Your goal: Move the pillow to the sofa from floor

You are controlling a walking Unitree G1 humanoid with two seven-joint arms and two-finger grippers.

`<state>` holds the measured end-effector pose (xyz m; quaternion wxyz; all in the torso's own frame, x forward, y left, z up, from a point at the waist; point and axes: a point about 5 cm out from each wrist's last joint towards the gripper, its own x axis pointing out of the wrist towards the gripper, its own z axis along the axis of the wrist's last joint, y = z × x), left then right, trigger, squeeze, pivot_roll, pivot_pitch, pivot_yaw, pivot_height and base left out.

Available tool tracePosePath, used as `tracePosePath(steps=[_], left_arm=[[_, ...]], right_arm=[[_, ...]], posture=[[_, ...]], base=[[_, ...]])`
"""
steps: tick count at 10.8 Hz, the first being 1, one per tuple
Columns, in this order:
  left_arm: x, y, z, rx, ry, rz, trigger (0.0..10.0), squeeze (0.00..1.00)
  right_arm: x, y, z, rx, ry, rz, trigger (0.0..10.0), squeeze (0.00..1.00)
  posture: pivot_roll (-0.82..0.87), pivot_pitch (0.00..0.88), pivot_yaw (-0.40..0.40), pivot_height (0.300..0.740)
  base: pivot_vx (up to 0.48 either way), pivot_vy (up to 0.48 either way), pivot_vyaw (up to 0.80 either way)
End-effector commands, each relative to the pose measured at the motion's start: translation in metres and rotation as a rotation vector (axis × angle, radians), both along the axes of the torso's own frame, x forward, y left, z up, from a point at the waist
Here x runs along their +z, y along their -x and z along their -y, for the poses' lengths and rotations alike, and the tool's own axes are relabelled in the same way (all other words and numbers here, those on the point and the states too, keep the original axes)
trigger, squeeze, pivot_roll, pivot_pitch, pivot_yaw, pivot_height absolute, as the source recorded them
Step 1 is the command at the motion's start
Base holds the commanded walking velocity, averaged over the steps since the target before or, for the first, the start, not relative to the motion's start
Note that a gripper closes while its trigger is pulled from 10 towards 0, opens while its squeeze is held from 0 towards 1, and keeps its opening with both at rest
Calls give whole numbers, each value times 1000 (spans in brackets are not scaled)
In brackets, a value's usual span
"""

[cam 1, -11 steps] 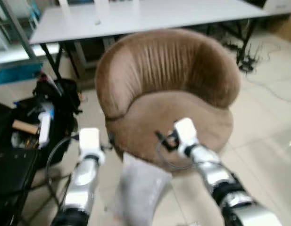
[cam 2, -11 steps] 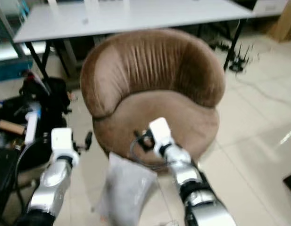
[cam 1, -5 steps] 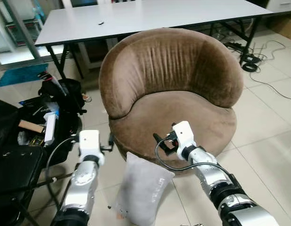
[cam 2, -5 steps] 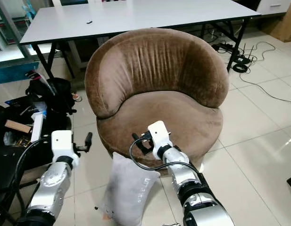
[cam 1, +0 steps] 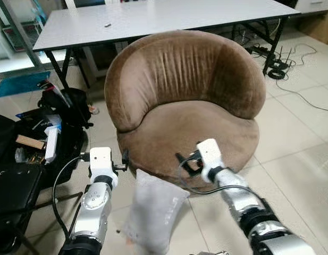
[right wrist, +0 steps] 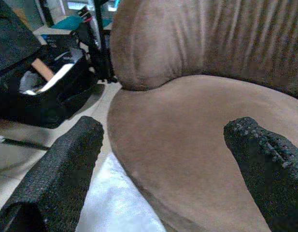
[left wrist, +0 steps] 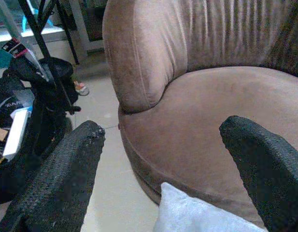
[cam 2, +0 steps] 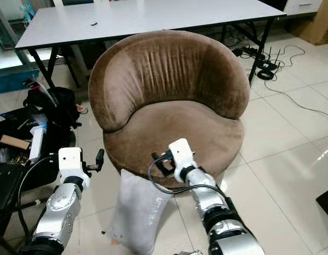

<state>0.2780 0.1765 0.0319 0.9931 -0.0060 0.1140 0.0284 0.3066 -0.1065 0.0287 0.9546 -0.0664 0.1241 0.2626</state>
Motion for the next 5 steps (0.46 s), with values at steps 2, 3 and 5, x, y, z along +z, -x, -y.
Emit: tracePosePath(steps=[2, 3, 5], left_arm=[[-2, 3, -3, 19, -5, -3, 10000, 0], [-1, 4, -3, 15, -9, -3, 10000, 0], [-2, 4, -2, 13, -7, -8, 10000, 0]], right_arm=[[3, -2, 0, 4, 8, 10, 10000, 0], [3, -2, -1, 5, 7, 10, 10000, 0], [3, -1, -1, 4, 10, 9, 10000, 0]], posture=[[-101, 0, 64, 740], [-102, 0, 64, 740], [-104, 0, 63, 740]], base=[[0, 0, 0], [0, 0, 0], [0, 0, 0]])
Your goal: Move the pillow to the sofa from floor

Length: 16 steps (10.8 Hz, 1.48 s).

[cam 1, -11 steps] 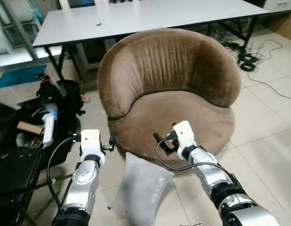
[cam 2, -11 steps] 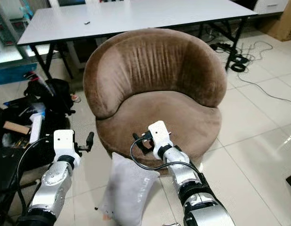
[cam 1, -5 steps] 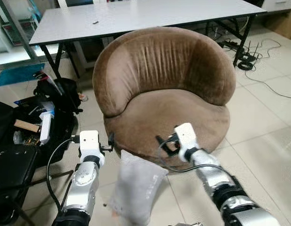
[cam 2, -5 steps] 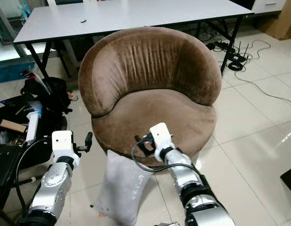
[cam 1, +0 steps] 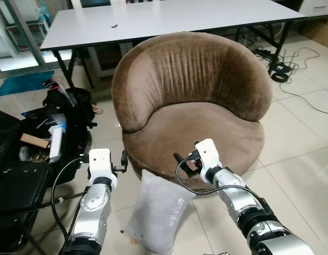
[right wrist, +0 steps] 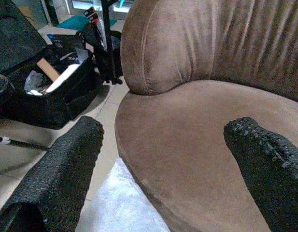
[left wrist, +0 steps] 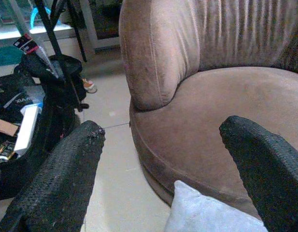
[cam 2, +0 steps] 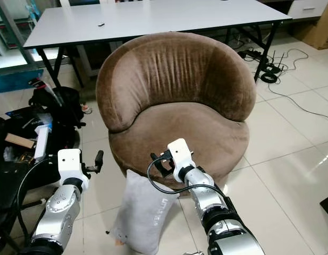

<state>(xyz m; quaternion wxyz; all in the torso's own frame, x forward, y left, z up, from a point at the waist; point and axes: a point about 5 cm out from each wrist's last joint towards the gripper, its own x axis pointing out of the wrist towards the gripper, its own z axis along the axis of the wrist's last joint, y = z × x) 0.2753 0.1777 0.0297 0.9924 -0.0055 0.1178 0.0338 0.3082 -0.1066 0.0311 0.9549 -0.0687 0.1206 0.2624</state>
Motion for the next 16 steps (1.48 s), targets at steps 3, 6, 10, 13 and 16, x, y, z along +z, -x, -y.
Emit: tracePosePath(steps=[3, 6, 10, 13, 16], left_arm=[[1, 1, -1, -13, -15, -8, 10000, 0], [2, -2, -5, -8, -30, -15, 10000, 0], [0, -1, 1, -28, -28, -23, 10000, 0], [-2, -1, 3, -26, -25, -34, 10000, 0], [-4, 0, 2, -21, -21, -42, 10000, 0]], right_arm=[[-1, 1, 2, -5, 10, -1, 10000, 0], [1, 3, 1, 0, -13, 25, 10000, 0], [0, 5, 1, 48, 37, 41, 10000, 0], [-1, 6, 2, 46, 41, 38, 10000, 0], [-2, 6, 3, 46, 44, 35, 10000, 0]], posture=[[-107, 0, 67, 740], [-109, 0, 73, 740], [-111, 0, 70, 715], [-113, 0, 66, 675], [-115, 0, 64, 631]], base=[[0, 0, 0], [0, 0, 0], [0, 0, 0], [0, 0, 0], [0, 0, 0]])
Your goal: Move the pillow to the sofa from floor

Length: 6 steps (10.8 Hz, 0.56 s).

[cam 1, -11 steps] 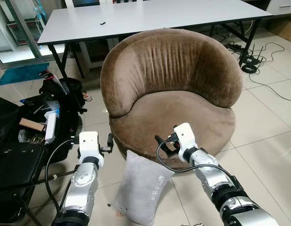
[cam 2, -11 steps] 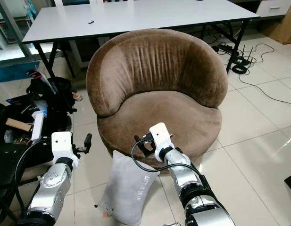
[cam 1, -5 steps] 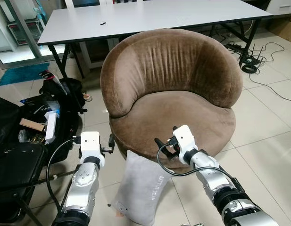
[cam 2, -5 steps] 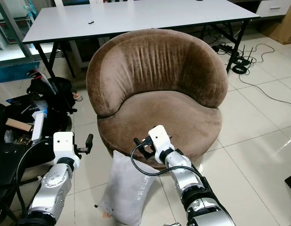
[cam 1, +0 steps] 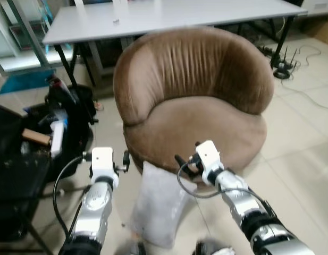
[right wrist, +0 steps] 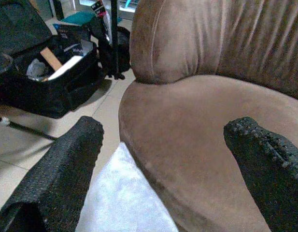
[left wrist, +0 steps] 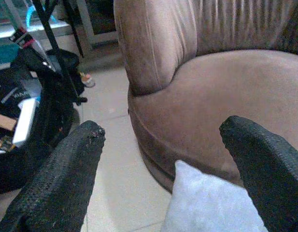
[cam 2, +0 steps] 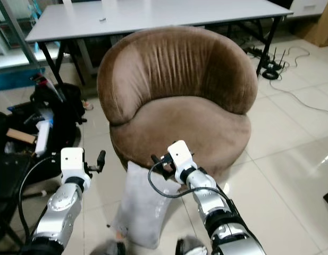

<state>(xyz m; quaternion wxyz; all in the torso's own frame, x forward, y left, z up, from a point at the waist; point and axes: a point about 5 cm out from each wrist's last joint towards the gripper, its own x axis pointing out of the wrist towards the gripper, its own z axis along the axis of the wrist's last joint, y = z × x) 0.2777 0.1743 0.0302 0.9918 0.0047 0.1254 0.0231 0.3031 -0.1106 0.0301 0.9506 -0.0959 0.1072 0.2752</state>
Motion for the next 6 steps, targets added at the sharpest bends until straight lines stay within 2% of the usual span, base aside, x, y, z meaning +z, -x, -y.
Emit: tracePosePath(steps=[1, 3, 6], left_arm=[[-5, 3, -1, 3, -3, -29, 10000, 0], [-5, 2, -1, 7, 2, -32, 10000, 0], [-6, 3, -1, 8, 3, -33, 10000, 0]], right_arm=[[-1, 2, -1, 10, 2, -2, 10000, 0], [-1, 1, -1, 8, 5, -3, 10000, 0], [1, 0, 2, 11, 7, 4, 10000, 0]], posture=[[-115, 0, 64, 616], [-115, 0, 64, 586], [-112, 0, 61, 581]], base=[[0, 0, 0], [0, 0, 0], [0, 0, 0]])
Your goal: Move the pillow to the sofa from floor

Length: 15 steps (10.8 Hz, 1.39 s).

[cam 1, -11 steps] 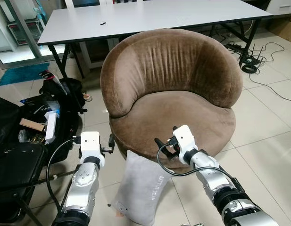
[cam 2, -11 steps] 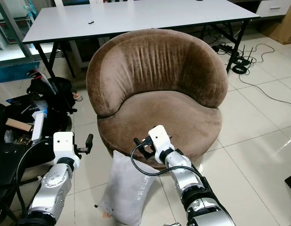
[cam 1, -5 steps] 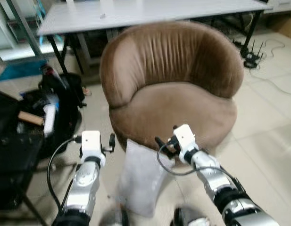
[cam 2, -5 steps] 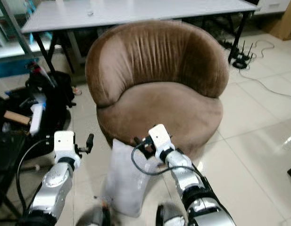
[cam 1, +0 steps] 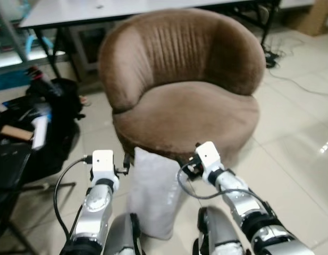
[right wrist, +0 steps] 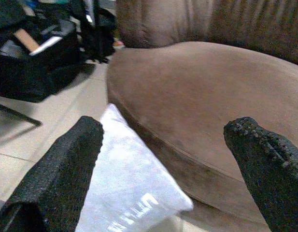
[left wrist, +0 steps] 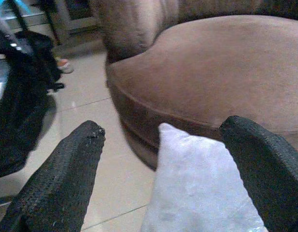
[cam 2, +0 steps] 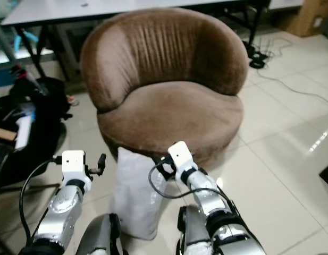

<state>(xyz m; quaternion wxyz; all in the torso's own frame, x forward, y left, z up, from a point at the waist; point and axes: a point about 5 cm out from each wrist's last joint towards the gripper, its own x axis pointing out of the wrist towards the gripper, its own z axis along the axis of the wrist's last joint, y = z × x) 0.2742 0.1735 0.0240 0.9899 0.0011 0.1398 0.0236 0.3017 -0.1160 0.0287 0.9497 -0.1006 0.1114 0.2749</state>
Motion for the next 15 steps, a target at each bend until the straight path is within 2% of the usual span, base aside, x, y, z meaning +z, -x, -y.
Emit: tracePosePath(steps=[1, 2, 3, 4, 5, 6, 9, 14, 15], left_arm=[[4, 1, -6, -7, -8, 4, 10000, 0], [11, 3, -10, -76, 0, 16, 10000, 0], [25, 13, -18, -198, 27, 33, 10000, 0], [32, 32, -38, -267, 26, 19, 10000, 0], [31, 45, -46, -293, 5, -2, 10000, 0], [35, 50, -46, -309, 16, -5, 10000, 0], [43, 45, -39, -297, 42, -5, 10000, 0], [40, 44, -27, -298, 62, -29, 10000, 0], [38, 44, -25, -301, 62, -34, 10000, 0]], right_arm=[[5, -2, 5, 16, -5, 15, 10000, 0], [9, -1, 13, 47, 4, 19, 10000, 0], [18, 0, 30, 80, 5, 32, 10000, 0], [26, 6, 52, 113, -8, 15, 10000, 0], [31, 11, 64, 126, 1, 18, 10000, 0], [34, 16, 64, 145, -12, 10, 10000, 0], [33, 26, 46, 187, -33, -31, 10000, 0], [35, 28, 38, 182, -35, -40, 10000, 0], [34, 28, 37, 184, -34, -45, 10000, 0]], posture=[[-108, 0, 61, 581], [-106, 0, 60, 581], [-94, 0, 54, 581], [-85, 0, 51, 581], [-76, 0, 45, 581], [-70, 0, 36, 581], [-72, 0, 28, 543], [-76, 0, 32, 468], [-76, 0, 30, 468]], base=[[0, 0, 0], [0, 0, 0], [0, 0, 0], [0, 0, 0], [0, 0, 0], [0, 0, 0], [0, 0, 0], [0, 0, 0], [0, 0, 0]])
